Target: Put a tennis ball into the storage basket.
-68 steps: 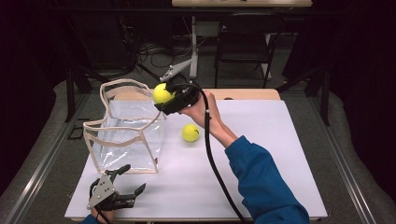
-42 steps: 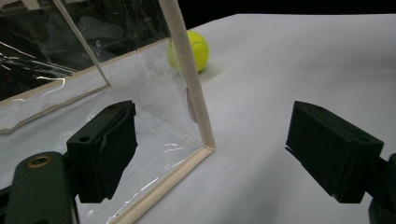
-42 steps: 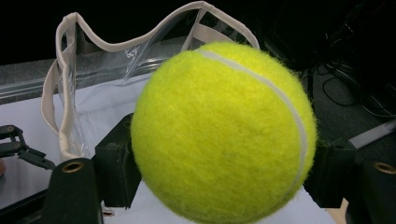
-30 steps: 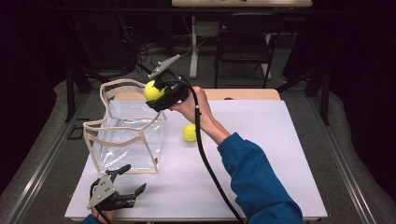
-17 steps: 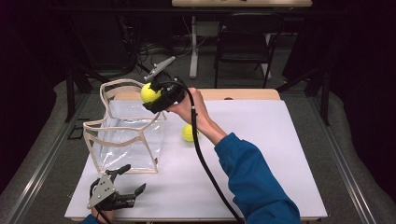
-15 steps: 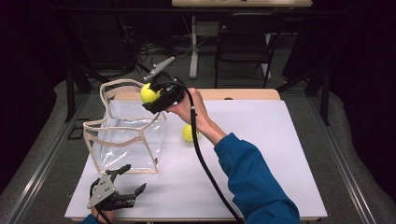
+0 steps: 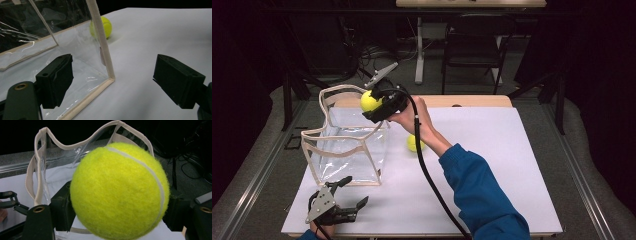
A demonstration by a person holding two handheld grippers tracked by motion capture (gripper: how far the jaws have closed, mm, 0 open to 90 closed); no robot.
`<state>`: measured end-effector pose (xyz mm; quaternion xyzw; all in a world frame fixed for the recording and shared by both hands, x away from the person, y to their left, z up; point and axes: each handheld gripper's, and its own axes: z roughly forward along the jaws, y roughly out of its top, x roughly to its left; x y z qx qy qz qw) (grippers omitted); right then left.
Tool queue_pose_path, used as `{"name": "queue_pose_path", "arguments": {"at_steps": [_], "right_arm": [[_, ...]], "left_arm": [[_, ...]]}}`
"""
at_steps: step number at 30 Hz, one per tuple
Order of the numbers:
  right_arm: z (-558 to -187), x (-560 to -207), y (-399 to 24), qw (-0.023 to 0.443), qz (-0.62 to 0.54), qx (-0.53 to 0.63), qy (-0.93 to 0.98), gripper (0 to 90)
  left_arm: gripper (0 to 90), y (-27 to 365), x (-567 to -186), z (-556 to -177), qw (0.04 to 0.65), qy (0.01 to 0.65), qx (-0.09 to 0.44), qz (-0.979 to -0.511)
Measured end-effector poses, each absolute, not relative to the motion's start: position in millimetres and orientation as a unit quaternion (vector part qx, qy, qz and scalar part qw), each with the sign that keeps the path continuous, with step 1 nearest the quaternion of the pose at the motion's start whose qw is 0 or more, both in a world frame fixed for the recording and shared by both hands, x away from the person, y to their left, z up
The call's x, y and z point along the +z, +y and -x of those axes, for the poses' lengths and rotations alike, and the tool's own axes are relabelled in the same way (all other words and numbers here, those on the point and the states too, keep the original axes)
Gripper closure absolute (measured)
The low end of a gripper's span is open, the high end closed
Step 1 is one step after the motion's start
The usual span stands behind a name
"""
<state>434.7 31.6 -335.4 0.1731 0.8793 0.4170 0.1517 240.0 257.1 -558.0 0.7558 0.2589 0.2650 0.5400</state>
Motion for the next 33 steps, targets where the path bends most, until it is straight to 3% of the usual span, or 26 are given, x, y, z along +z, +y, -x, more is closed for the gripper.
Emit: {"name": "queue_pose_path", "arguments": {"at_steps": [33], "right_arm": [[-442.3,-346.3,61.5,0.147,-0.169,0.36,0.906,25.6]], "left_arm": [[15.9,255.8,-558.1,-239.8,0.539,0.256,0.263,-0.758]]}}
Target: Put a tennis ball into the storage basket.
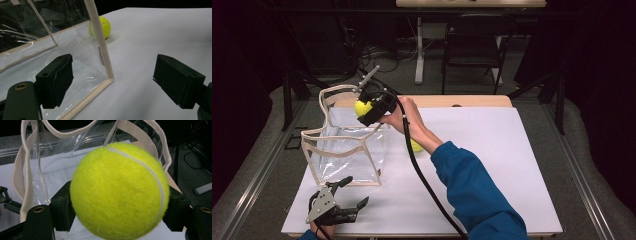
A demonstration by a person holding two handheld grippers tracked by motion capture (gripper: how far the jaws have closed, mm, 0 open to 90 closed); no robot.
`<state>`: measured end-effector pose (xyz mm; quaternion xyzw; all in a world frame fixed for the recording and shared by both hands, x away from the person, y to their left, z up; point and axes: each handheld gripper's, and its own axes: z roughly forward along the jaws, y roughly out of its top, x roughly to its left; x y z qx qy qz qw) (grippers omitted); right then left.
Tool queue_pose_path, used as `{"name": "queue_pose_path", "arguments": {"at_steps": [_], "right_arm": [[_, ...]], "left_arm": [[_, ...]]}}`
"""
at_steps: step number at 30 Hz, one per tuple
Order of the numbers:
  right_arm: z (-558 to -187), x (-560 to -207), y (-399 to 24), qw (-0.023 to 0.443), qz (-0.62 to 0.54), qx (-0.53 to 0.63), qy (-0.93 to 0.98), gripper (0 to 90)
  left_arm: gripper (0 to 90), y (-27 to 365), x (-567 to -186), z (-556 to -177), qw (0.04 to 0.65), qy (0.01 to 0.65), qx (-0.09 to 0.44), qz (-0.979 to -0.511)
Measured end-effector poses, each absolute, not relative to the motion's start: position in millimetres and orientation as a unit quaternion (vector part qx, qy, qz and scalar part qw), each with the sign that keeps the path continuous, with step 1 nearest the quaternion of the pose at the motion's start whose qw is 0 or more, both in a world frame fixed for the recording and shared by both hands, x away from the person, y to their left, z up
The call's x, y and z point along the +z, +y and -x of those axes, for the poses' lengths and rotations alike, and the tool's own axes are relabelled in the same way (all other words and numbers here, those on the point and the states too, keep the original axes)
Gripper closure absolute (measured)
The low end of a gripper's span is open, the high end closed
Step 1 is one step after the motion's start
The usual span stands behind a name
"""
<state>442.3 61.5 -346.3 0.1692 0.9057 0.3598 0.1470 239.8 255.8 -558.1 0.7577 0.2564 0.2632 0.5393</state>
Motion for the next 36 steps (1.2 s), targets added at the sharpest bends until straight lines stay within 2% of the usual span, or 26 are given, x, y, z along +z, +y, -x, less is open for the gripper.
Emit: {"name": "queue_pose_path", "arguments": {"at_steps": [36], "right_arm": [[-451.4,-363.9,87.8,0.124,-0.165,0.332,0.92,24.5]], "left_arm": [[15.9,256.4,-558.6,-240.5,0.542,0.258,0.26,-0.756]]}}
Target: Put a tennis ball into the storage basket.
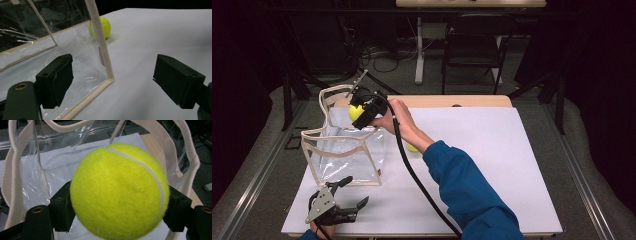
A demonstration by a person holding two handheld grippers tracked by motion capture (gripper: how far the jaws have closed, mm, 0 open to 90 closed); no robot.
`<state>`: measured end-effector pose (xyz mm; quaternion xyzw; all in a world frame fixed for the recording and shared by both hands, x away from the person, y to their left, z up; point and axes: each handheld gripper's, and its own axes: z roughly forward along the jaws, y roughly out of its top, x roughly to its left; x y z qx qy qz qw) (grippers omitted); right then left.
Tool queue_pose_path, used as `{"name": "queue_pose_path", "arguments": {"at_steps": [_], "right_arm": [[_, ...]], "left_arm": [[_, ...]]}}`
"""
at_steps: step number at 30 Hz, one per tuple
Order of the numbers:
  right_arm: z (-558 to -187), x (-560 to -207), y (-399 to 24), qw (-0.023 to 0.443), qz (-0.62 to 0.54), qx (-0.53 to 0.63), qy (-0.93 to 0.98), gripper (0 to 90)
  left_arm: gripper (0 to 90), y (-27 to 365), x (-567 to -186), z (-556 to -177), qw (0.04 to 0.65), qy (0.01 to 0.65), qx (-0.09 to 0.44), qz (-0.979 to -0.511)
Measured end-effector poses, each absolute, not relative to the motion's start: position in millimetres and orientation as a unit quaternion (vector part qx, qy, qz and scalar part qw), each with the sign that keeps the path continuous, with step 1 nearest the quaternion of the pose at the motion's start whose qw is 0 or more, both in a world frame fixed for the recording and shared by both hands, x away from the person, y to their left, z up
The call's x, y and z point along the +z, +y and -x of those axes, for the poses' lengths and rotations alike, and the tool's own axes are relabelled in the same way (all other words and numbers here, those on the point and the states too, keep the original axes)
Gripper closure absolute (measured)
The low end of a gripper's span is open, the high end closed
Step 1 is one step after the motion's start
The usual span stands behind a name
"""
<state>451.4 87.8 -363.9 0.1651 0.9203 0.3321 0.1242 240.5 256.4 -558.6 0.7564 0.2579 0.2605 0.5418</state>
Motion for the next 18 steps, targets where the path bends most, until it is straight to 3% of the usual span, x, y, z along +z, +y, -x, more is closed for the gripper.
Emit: {"name": "queue_pose_path", "arguments": {"at_steps": [11,18], "right_arm": [[-448.2,-358.0,78.9,0.112,-0.165,0.358,0.912,6.1],[-443.4,-351.8,59.4,0.103,-0.162,0.388,0.901,1.9]], "left_arm": [[15.9,256.5,-558.3,-240.5,0.542,0.256,0.261,-0.757],[15.8,256.5,-558.3,-240.4,0.542,0.258,0.262,-0.756]]}}
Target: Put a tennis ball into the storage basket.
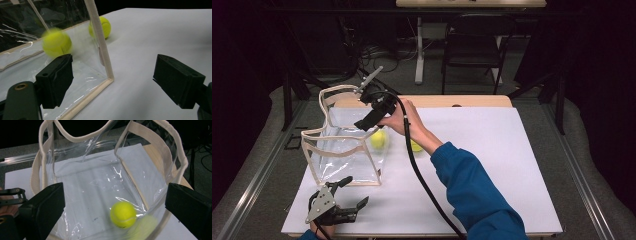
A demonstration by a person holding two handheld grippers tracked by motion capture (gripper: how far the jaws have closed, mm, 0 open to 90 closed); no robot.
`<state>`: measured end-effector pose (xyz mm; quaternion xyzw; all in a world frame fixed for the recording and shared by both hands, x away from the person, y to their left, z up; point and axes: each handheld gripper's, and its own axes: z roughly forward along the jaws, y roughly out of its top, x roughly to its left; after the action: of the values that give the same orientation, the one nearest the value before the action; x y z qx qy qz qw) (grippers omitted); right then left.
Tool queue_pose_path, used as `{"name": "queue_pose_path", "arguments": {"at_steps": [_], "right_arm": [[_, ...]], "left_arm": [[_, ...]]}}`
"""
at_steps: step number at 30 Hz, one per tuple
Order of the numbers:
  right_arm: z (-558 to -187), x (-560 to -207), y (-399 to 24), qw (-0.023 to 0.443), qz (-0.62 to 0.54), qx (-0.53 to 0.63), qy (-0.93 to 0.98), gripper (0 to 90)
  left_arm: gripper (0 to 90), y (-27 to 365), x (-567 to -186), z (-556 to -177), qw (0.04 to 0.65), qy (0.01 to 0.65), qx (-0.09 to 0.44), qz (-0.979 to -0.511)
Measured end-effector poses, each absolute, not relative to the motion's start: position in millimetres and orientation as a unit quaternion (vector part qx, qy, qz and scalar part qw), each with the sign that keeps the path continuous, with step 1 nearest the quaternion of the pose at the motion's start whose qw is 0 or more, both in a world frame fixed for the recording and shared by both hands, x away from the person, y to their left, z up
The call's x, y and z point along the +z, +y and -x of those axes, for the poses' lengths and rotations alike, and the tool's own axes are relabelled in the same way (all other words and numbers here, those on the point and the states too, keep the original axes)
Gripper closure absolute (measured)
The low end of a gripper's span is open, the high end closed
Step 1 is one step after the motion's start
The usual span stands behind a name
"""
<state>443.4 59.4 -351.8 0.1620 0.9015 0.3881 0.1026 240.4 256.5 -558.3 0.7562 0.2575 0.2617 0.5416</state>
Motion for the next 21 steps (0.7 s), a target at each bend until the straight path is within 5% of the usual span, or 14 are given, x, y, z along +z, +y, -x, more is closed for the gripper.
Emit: {"name": "queue_pose_path", "arguments": {"at_steps": [21], "right_arm": [[-431.4,-352.0,6.7,0.11,-0.172,0.409,0.89,0.8]], "left_arm": [[15.9,256.9,-558.2,-240.6,0.541,0.258,0.263,-0.756]]}}
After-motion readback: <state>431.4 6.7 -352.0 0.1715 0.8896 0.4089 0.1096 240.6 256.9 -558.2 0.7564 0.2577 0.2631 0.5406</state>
